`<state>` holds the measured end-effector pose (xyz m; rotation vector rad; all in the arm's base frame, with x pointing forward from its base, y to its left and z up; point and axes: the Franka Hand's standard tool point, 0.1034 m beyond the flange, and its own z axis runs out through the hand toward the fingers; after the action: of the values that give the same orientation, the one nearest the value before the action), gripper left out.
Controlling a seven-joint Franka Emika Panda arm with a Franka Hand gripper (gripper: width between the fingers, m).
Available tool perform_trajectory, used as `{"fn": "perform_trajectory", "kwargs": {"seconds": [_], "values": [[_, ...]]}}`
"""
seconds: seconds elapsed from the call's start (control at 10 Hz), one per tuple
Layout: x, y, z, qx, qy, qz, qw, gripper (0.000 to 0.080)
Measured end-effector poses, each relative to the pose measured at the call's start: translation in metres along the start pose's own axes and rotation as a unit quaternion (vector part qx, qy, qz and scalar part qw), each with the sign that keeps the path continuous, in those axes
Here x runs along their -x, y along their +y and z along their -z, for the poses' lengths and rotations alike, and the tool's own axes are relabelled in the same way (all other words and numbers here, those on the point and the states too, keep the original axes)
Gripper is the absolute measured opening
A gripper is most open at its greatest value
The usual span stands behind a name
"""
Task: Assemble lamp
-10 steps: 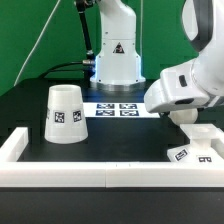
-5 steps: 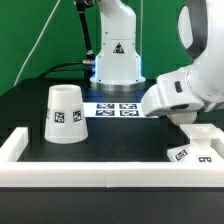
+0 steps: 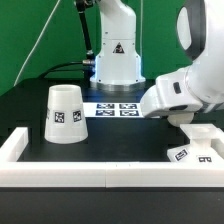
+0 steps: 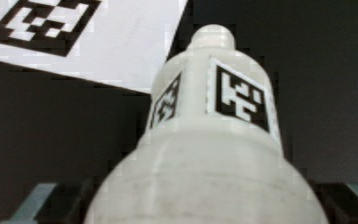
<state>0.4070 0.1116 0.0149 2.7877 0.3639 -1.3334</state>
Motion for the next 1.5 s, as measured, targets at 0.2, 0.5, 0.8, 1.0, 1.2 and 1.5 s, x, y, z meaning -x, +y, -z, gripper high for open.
{"fn": "perform_trajectory", "kwargs": {"seconds": [0.2, 0.5, 0.8, 1.0, 1.2, 1.5], "values": [[0.001, 0.002, 0.005, -0.002, 0.004, 0.014, 1.000, 0.0577], [0.014, 0.007, 0.046, -0.018, 0.002, 0.014, 1.000, 0.0577], [0.022, 0.017, 0.086, -0.030, 0.019, 0.007, 0.999, 0.0578], [0.019, 0.016, 0.080, -0.029, 0.019, 0.007, 0.999, 0.0579], [0.012, 0.021, 0.094, -0.022, 0.108, 0.006, 0.994, 0.0579], [0.028, 0.032, 0.140, -0.014, 0.207, 0.009, 0.978, 0.0579]]}}
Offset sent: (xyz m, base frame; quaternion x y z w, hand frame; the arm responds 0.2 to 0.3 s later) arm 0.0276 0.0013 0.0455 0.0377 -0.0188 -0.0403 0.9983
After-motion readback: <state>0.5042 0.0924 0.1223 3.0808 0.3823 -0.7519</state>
